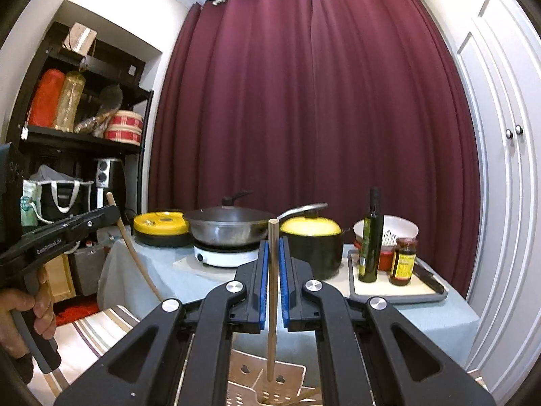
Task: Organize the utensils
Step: 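Carry the left tool's chopstick over the holder while the right tool carries its chopstick there, then open the left tool to drop its chopstick while the right tool releases its chopstick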
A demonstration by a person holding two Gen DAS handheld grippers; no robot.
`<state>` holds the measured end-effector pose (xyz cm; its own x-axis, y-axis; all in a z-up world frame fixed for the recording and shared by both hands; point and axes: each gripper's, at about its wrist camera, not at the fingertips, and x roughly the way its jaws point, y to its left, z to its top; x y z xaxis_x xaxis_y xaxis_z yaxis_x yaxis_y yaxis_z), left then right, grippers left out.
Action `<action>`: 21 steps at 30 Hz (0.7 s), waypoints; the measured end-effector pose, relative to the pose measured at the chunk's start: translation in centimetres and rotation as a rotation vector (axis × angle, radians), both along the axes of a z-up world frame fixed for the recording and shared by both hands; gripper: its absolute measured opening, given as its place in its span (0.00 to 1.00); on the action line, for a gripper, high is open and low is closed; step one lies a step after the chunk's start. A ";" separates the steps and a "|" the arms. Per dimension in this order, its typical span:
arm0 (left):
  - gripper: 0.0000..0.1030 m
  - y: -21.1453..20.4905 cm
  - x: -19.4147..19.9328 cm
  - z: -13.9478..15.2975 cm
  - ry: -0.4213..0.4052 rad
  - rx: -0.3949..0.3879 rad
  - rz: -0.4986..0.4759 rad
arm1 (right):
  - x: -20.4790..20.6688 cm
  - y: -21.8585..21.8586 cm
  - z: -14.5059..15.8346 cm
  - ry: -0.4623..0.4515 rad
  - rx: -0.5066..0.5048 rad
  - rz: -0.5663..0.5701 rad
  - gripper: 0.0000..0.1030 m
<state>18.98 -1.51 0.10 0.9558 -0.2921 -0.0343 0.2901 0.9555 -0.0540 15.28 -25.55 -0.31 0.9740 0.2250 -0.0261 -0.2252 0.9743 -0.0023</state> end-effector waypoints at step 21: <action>0.06 -1.3 4.0 -6.7 0.194 0.047 -0.013 | 3.7 -0.4 -6.3 0.175 0.006 -0.014 0.07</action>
